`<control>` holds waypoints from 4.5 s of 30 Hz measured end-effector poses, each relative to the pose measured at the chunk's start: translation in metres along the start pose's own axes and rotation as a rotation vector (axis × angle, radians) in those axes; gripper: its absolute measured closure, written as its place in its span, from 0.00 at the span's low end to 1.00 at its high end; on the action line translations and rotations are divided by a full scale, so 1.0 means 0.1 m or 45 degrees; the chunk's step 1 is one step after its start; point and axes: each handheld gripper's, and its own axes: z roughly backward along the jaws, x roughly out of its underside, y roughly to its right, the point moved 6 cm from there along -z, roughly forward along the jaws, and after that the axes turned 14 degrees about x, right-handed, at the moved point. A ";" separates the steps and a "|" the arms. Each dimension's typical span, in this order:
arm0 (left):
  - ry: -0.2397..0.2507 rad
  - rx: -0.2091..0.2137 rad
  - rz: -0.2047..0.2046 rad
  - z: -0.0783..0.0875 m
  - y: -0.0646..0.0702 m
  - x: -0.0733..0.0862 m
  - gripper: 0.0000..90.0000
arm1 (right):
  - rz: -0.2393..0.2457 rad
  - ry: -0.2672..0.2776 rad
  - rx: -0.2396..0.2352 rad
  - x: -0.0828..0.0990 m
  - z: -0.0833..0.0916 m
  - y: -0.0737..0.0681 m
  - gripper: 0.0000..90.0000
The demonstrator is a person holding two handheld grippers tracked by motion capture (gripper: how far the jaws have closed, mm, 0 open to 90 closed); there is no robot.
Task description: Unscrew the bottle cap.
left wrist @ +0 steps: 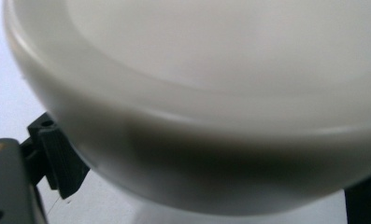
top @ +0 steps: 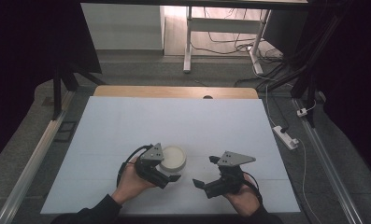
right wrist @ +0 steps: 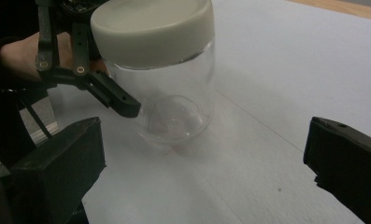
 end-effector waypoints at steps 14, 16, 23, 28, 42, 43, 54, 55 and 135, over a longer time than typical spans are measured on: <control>-0.013 0.007 -0.012 -0.04 0.02 -0.01 0.08 | 0.069 0.004 0.002 -0.22 -0.24 -0.18 0.00; -0.018 0.009 -0.017 -0.04 0.03 -0.01 0.08 | 0.079 0.008 -0.002 -0.26 -0.28 -0.21 0.00; -0.020 0.010 -0.018 -0.05 0.03 -0.01 0.08 | 0.080 0.010 -0.035 -0.37 -0.40 -0.29 0.00; -0.014 0.015 -0.015 -0.06 0.04 -0.01 0.08 | 0.071 0.016 -0.065 -0.44 -0.49 -0.36 0.00; -0.020 0.026 -0.012 -0.06 0.03 -0.01 0.08 | 0.121 0.057 -0.089 -0.48 -0.60 -0.40 0.08; -0.020 0.029 -0.013 -0.06 0.03 -0.01 0.08 | 0.130 0.056 -0.089 -0.48 -0.59 -0.40 0.08; -0.018 0.103 -0.025 -0.06 0.04 -0.03 0.08 | 0.162 0.069 -0.207 -0.49 -0.58 -0.35 0.08; -0.017 0.112 -0.027 -0.06 0.04 -0.03 0.08 | 0.163 0.069 -0.226 -0.49 -0.58 -0.34 0.08; -0.008 0.114 -0.053 0.02 0.01 -0.09 0.08 | 0.116 0.179 -0.330 -0.57 -0.44 -0.23 0.00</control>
